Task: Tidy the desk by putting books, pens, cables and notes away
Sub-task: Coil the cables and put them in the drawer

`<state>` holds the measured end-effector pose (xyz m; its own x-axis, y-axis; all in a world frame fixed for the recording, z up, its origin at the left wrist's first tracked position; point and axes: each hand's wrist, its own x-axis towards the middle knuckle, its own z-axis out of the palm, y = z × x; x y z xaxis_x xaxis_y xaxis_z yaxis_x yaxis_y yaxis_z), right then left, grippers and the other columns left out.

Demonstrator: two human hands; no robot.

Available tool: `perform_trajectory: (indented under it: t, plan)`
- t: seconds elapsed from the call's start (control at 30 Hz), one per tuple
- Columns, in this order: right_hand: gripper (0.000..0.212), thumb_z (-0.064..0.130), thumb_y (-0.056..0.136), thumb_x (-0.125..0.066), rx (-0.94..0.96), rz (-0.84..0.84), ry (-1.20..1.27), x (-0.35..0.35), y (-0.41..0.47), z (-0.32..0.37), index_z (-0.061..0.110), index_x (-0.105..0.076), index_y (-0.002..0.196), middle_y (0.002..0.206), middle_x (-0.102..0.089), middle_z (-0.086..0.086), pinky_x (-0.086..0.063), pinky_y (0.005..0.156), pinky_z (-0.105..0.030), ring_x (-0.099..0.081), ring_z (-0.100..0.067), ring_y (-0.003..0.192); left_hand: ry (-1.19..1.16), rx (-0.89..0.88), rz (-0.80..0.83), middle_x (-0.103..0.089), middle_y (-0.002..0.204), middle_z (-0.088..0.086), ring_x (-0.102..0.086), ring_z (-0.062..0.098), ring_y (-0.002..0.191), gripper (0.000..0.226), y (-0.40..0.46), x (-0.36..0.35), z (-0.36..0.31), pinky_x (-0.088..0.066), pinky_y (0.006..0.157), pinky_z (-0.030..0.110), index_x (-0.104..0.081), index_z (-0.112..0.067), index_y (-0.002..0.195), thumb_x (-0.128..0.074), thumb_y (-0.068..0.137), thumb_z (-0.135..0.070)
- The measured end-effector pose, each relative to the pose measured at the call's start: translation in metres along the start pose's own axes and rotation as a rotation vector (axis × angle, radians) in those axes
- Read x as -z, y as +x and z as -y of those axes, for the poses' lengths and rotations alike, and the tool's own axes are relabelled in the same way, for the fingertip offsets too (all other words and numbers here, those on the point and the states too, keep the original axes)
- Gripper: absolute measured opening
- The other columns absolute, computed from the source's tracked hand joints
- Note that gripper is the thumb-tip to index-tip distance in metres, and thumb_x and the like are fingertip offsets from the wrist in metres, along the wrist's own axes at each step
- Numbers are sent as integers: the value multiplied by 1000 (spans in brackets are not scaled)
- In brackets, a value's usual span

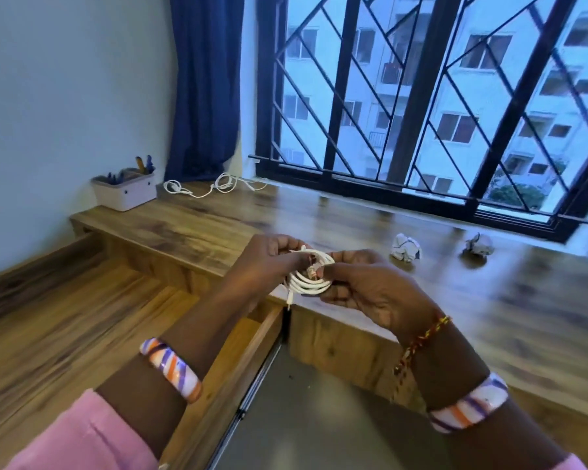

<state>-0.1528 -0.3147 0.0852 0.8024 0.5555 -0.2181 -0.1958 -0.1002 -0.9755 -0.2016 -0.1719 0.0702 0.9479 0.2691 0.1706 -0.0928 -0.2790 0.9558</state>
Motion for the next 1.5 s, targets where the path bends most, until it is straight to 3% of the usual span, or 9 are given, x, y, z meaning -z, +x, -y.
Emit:
perform_trajectory:
  t: [0.17,0.3,0.4,0.6,0.8,0.97,1.13,1.37,1.5]
  plan:
    - [13,-3,85,-56,-141,121,144,47,30,5,-3,-62,97,88,-68,-20,-57,61,-28,-65,-22,64,-350,196,-87,-69,58,-1,-62,6,48,4,38,-39,5,-48,46,13,-68,-3,81,-65,82,-5]
    - [21,4,81,-65,-84,91,-156,59,45,6,15,-61,99,84,-70,-16,-55,57,-23,-65,-19,63,-439,331,-60,-68,55,2,-62,9,46,11,52,-45,16,-50,47,16,-66,3,82,-65,82,-8]
    - [42,8,70,-77,117,-1,-454,54,63,-1,30,-61,102,89,-70,-13,-49,60,-25,-62,-17,71,-285,386,-93,-67,58,9,-61,12,45,28,58,-35,24,-50,49,18,-66,10,88,-70,79,-16]
    - [45,-1,63,-80,431,117,-412,26,114,-36,16,-72,103,89,-74,0,-55,83,-29,-68,-8,82,-96,506,-132,-59,77,18,-53,20,67,51,62,-2,54,-38,62,29,-66,10,92,-71,77,-38]
    - [22,3,77,-70,739,253,-581,-6,161,-64,14,-74,96,100,-72,2,-52,83,-23,-65,-6,95,-125,516,-147,-57,46,-2,-48,3,35,35,66,33,85,-37,37,12,-61,-10,65,-47,96,-17]
    - [10,2,86,-57,299,261,8,-40,194,-73,3,-66,92,88,-69,-15,-54,74,-36,-66,-22,78,-98,341,-238,-64,73,8,-53,3,52,25,65,45,107,-42,45,14,-67,-5,105,-44,96,-12]
    - [16,9,89,-54,-151,189,335,-72,228,-89,-2,-64,82,76,-64,-19,-52,73,-38,-60,-26,67,505,176,-365,-71,77,1,-62,3,63,22,67,43,147,-45,59,23,-66,-16,109,-51,93,-16]
    - [4,5,85,-64,-121,419,-298,-77,257,-98,7,-65,81,82,-68,-17,-54,72,-41,-66,-24,72,537,372,-423,-72,84,12,-67,25,72,25,55,47,210,-45,57,32,-58,-10,117,-47,95,-16]
    - [6,8,84,-64,126,196,-613,-58,275,-88,10,-67,79,67,-67,-4,-54,49,-24,-62,-8,48,588,540,-284,-61,97,14,-60,30,93,16,47,50,246,-37,69,27,-65,-9,96,-53,87,-4]
